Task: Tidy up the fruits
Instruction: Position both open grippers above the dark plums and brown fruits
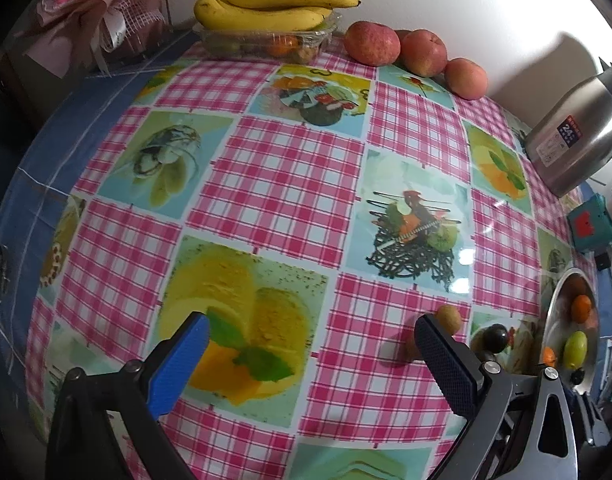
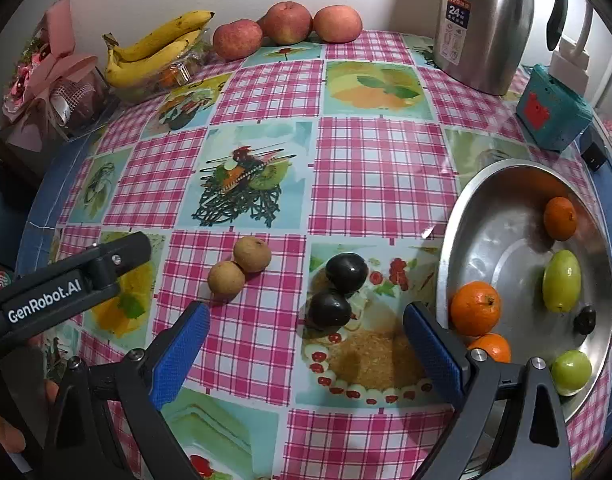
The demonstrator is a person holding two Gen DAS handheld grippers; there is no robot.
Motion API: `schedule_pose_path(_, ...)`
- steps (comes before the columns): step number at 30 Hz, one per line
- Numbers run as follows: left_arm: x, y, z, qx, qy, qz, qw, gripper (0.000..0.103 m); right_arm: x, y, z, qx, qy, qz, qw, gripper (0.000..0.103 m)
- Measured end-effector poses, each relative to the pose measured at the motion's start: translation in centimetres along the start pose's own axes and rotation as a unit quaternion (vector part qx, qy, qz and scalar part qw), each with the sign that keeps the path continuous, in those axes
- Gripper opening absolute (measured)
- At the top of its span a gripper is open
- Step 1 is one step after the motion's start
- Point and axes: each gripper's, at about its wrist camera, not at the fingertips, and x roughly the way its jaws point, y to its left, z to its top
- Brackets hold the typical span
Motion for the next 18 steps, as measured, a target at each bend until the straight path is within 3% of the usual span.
schedule_pose_path(18, 0.8, -1.6, -0.3, 0.004, 0.027, -0.058, 0.9979, 0.102, -0.2, -1.7, 0.2, 0.028, -0.003, 0.013, 1.0, 0.097)
